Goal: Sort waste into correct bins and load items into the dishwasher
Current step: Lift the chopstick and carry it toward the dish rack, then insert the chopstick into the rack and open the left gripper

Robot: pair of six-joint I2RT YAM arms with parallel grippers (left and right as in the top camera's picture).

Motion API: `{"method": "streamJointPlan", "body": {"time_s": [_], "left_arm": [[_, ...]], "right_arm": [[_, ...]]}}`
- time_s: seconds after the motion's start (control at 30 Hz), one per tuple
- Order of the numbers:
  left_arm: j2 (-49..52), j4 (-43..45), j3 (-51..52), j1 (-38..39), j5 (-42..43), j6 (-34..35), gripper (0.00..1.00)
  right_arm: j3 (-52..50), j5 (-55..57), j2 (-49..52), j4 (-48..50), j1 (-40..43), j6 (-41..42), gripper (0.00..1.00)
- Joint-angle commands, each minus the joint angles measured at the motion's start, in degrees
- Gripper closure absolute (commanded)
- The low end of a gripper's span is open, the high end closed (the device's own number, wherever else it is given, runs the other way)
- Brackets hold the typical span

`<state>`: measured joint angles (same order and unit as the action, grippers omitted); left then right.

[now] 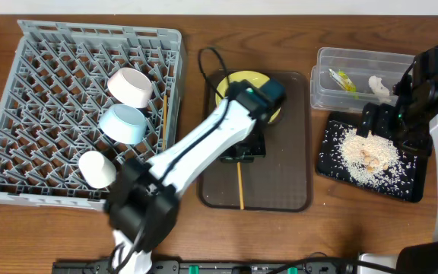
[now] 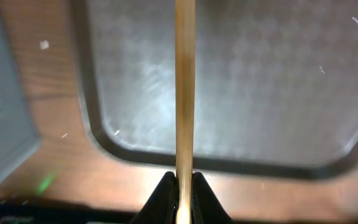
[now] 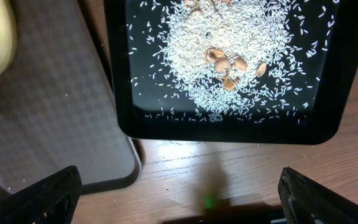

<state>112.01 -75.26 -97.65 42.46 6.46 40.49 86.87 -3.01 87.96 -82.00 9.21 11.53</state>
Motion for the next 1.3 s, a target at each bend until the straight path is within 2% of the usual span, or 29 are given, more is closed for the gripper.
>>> {"method": "streamJointPlan", "body": {"time_s": [0.0,0.17,0.3,0.4,0.53,0.6,0.77,0.93,1.13,1.27], "left_arm": [[-3.5,-2.4,-0.2,-0.7,-1.1,-4.4,0.92],[-5.7,-4.4,-0.2,-3.2,-2.6,-8.7,0.92],[-6.2,-4.3,-0.2,-7.2,-11.1,-10.9,0.92],[-6.3,-2.6,-0.2,-11.3,-15.2,-16.9,0.92],[-6.3,0.4,-0.2,-17.1,-15.1,-25.5,0.92],[-6.3,1.9,-0.2,-19.8,-15.1,-27.5,0.92],[-6.2,7.1,-0.2,-27.7,-14.4,-28.5,0.92],[-6.1,10.9,-0.2,-32.2,-10.8,-28.5,0.92],[-5.0,11.8,-0.2,-35.5,-9.3,-30.8,0.92],[-4.9,11.8,-0.2,-35.8,-4.5,-35.3,0.92]], "right_arm": [[0.8,-0.3,-0.4,0.0,0.1,0.0,0.01],[0.8,-0.3,-0.4,-0.1,0.1,0.0,0.01],[0.8,-0.3,-0.4,-0.2,0.1,0.0,0.01],[0.8,-0.3,-0.4,-0.1,0.1,0.0,0.01],[0.8,-0.3,-0.4,-0.1,0.1,0.0,0.01],[0.8,-0.3,-0.4,-0.1,0.1,0.0,0.01],[0.8,-0.3,-0.4,-0.1,0.1,0.0,0.01],[0.8,-0.3,-0.4,-0.1,0.1,0.0,0.01],[0.8,-0.3,-0.4,-0.1,0.1,0.0,0.01],[0.8,-0.3,-0.4,0.0,0.1,0.0,0.01]]}}
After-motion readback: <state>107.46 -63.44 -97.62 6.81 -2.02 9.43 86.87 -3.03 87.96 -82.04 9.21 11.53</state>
